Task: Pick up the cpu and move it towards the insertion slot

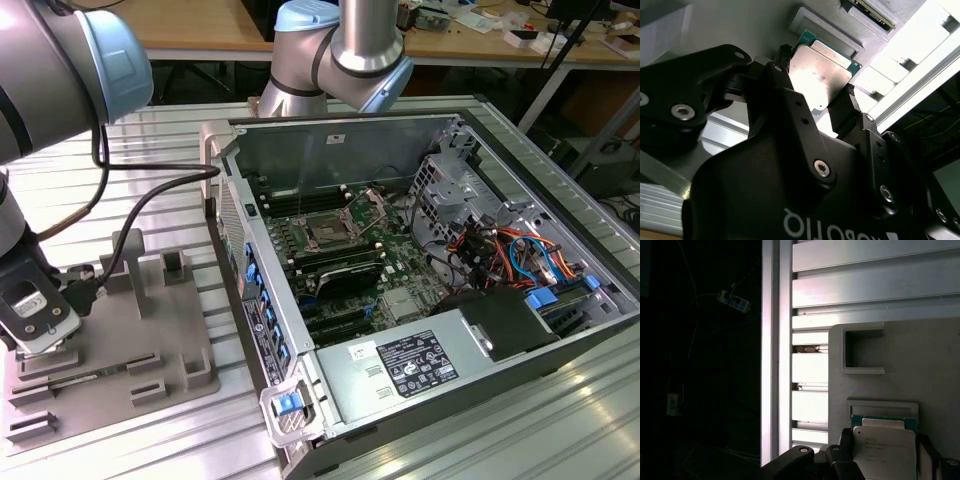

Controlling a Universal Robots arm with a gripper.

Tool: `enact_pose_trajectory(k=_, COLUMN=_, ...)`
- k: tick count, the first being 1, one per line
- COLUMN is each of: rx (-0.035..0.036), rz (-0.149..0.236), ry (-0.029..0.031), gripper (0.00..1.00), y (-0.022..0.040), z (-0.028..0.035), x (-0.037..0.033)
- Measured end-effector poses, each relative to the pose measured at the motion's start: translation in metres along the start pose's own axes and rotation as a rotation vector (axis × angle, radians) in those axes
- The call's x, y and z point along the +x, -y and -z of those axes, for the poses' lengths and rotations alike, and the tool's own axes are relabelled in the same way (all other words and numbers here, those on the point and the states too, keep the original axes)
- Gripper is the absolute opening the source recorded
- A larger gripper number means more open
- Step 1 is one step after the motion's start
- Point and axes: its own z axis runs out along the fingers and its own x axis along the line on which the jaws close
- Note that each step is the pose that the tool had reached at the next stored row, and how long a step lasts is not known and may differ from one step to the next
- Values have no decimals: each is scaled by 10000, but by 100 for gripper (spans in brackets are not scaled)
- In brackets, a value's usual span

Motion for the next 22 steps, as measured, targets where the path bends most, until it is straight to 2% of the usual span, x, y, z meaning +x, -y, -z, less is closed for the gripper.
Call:
enact_pose_trajectory(k=12, rx=0, rz=1, ry=0, gripper=55, y=-1, z=49, x=0)
enact_pose_trajectory(k=22, rx=1, rz=0, ry=-2, gripper=55, y=-2, z=60, x=1)
